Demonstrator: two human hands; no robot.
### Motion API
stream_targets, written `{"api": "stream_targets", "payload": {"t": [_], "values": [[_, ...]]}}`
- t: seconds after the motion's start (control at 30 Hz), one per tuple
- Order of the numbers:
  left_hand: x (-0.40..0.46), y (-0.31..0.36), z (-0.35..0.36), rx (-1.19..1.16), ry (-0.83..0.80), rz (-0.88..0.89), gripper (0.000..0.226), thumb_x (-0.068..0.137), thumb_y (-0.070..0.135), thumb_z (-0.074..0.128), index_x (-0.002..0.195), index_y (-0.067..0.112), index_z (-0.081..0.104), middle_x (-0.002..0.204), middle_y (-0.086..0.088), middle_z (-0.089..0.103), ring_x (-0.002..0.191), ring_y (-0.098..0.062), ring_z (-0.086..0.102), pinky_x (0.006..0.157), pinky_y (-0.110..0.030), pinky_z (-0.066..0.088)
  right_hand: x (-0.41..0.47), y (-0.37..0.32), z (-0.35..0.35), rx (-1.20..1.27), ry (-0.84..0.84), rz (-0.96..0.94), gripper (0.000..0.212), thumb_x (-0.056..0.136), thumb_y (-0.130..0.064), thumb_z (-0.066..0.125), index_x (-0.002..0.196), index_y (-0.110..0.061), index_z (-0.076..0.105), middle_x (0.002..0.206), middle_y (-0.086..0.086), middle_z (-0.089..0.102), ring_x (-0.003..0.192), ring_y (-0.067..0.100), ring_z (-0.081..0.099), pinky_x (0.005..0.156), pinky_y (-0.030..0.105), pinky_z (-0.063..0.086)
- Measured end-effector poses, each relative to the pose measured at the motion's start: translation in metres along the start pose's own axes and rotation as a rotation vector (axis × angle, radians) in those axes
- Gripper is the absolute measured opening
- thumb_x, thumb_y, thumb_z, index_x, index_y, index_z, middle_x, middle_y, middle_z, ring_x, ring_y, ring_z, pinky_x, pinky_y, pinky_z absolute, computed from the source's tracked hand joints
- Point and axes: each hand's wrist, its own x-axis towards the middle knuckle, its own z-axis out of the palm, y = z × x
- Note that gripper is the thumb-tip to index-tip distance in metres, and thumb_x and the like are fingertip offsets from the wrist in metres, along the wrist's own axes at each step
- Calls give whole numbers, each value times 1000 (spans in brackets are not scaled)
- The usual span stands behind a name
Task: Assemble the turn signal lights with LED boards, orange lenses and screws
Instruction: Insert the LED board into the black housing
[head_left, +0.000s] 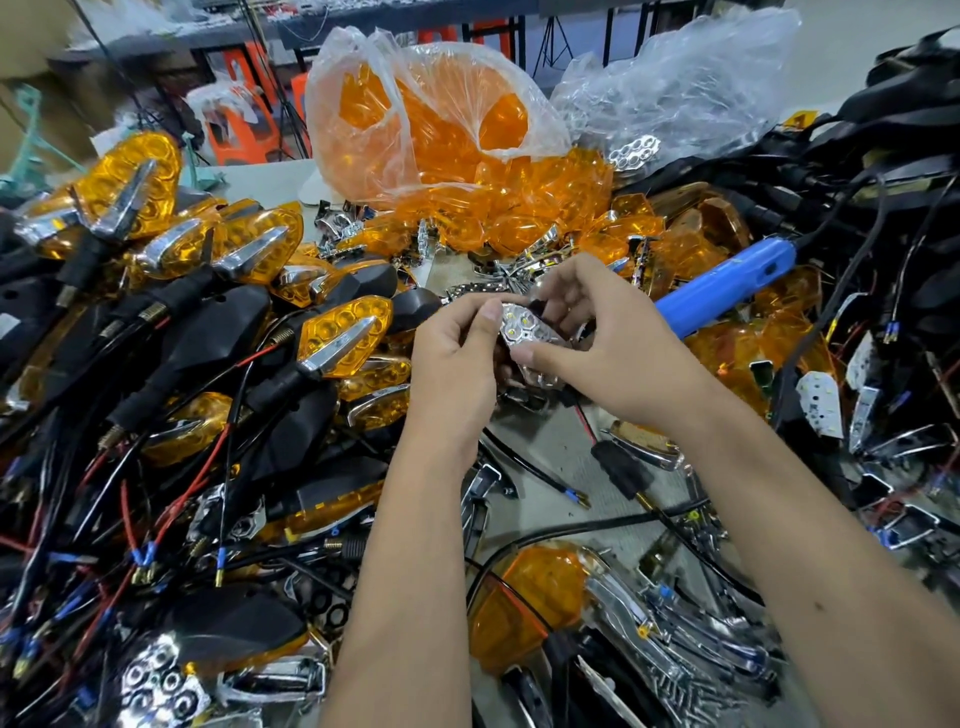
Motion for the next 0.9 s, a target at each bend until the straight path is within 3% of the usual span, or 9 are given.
{"api": "stream_targets", "payload": {"t": [0.1,0.2,0.33,0.4,0.5,0.57,0.67,0.83,0.9], "values": [[2,1,-1,-53,35,28,36,110,25,48,96,35,80,64,3,54,66,-23,49,67,-37,42,1,5,-6,132,-95,90,28,87,-34,84,104,-17,68,97,5,75,88,23,72,80,38,61],[2,3,-2,-124,38,61,32,111,24,48,103,27,79,75,-10,59,73,-29,50,69,-49,44,-1,5,-10,350,-157,97,19,91,-22,80,103,-9,72,89,15,77,76,31,77,64,36,64],[1,8,-4,-164,-10,44,28,106,33,54,109,21,78,86,6,70,78,-11,60,73,-31,49,1,7,-9,341,-89,84,27,87,-19,84,107,-8,71,85,13,77,70,33,76,65,46,65],[1,9,-6,-122,-28,48,24,99,39,62,106,23,78,94,3,71,89,-14,61,79,-36,51,2,8,-9,344,-60,88,35,85,-18,86,112,-5,68,85,14,76,68,31,76,65,45,65],[-1,9,-5,-74,-47,70,30,97,36,68,94,7,72,85,-16,64,83,-23,57,78,-56,53,2,8,-11,374,-70,57,29,85,-15,86,108,-9,69,83,12,77,68,29,76,65,39,65],[-1,9,-5,-22,-11,99,41,98,37,68,89,-3,64,77,-22,54,74,-23,49,68,-49,47,2,7,-11,363,-89,55,26,85,-12,85,106,-10,69,82,11,77,69,29,77,66,38,65],[0,10,-2,-6,28,111,48,97,37,68,80,-7,56,70,-10,42,68,-22,38,66,-40,38,1,5,-8,380,-98,54,17,87,-7,82,96,-7,67,76,17,75,66,32,76,63,38,64],[0,12,1,-34,51,47,46,93,38,70,66,3,54,63,-2,40,66,-20,36,65,-39,37,0,0,-6,520,-140,164,17,89,-6,78,96,4,67,78,21,73,63,29,74,60,34,62],[0,12,2,-56,60,23,50,91,38,71,72,-5,55,65,-6,45,68,-21,39,67,-40,39,0,0,-11,547,-202,223,25,93,-14,75,102,8,67,89,31,73,72,32,76,66,34,63]]}}
